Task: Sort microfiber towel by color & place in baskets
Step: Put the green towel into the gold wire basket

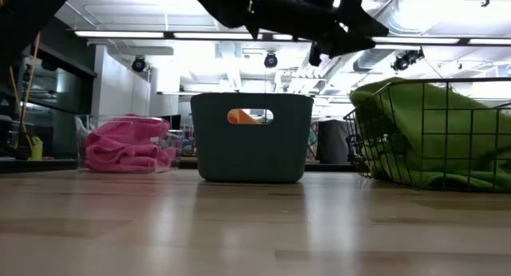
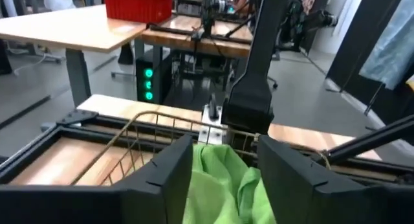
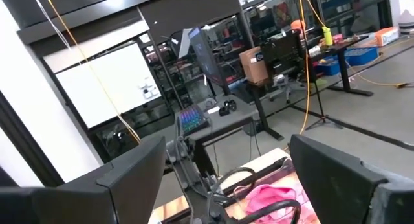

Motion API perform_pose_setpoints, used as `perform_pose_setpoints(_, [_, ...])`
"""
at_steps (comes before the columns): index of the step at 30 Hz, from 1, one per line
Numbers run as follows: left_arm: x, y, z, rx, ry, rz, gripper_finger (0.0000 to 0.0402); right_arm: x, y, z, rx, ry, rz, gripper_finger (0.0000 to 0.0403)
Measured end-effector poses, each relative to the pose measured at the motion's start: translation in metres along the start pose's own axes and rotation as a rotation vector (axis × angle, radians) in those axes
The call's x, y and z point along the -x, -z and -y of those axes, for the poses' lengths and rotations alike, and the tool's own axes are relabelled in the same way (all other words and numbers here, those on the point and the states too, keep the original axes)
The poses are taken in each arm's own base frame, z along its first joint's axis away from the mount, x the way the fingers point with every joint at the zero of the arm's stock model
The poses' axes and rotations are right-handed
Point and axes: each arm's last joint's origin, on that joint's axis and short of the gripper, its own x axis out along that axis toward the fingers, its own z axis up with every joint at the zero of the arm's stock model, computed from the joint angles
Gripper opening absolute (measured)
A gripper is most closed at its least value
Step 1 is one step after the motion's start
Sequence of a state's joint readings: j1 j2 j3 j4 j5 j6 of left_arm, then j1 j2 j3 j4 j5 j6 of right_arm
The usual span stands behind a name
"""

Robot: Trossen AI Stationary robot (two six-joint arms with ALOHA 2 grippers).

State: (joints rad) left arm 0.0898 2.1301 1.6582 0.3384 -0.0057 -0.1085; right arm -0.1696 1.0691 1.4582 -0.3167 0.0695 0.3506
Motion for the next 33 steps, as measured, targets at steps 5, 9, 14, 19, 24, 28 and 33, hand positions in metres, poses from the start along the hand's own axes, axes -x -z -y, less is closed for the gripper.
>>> perform_pose_setpoints(5, [0.023,-0.034,-0.008,-0.038,0.006,-0.014,0.0181,0.0,0.0,0.0,0.019,0.001,-0.003,0.0326])
perform_pose_setpoints(9, [0.063,-0.069,-0.021,-0.121,0.023,-0.129,0.018,0.003,0.006,0.002,0.019,0.023,-0.064,0.0326])
perform_pose_setpoints(14, [0.125,-0.096,-0.046,-0.102,0.032,-0.296,0.0177,0.01,0.035,0.013,-0.032,0.155,-0.375,0.0326])
perform_pose_setpoints(19, [0.191,-0.097,-0.057,0.053,0.069,-0.198,0.0176,0.021,0.069,0.016,-0.063,0.311,-0.71,0.0326])
perform_pose_setpoints(24, [0.253,-0.077,-0.044,0.122,0.052,0.039,0.0172,0.031,0.09,0.01,-0.037,0.378,-0.921,0.0316])
perform_pose_setpoints(28, [0.291,-0.06,-0.036,0.188,-0.005,0.184,0.016,0.026,0.122,0.013,-0.015,0.399,-1.0,0.0254])
perform_pose_setpoints(33, [0.325,-0.053,-0.029,0.253,-0.038,0.286,0.0138,0.018,0.184,0.032,-0.04,0.401,-1.105,0.0084])
